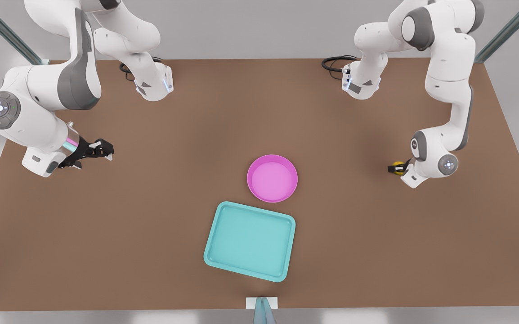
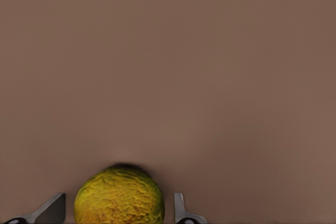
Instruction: Place the orange on the plate with the left arm and the plate on the tray with the right arm
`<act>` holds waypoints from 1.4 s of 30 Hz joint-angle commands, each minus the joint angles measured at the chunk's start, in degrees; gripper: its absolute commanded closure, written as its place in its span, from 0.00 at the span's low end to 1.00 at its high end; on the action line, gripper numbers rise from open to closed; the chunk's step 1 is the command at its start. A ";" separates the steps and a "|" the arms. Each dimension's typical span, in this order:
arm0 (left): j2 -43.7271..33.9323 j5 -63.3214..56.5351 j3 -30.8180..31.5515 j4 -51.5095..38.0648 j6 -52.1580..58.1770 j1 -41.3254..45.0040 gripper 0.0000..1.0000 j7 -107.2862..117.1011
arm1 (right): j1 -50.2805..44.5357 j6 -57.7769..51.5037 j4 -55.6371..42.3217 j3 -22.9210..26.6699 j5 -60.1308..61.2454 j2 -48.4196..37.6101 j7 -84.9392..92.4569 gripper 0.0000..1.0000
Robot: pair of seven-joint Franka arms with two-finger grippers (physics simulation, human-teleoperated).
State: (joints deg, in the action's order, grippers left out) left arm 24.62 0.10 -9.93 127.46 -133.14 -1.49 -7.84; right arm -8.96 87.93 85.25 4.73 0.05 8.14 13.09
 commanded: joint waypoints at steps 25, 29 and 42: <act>12.55 2.53 16.26 -43.25 23.63 34.80 0.35 47.47 | -0.27 -0.04 -0.08 0.02 0.04 0.39 -0.08 0.00; 14.05 1.83 16.26 -43.35 20.91 35.33 0.00 47.65 | -0.27 -0.03 -0.08 0.02 0.04 0.48 0.01 0.00; -19.78 -3.27 11.78 -48.72 55.10 3.51 0.00 6.34 | -17.58 31.60 0.62 -8.15 18.40 25.52 -19.94 0.00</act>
State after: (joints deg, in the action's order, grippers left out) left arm 6.89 0.11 -3.89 77.45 -83.20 6.24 13.57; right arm -25.55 101.48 85.85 -3.34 12.20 31.63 9.29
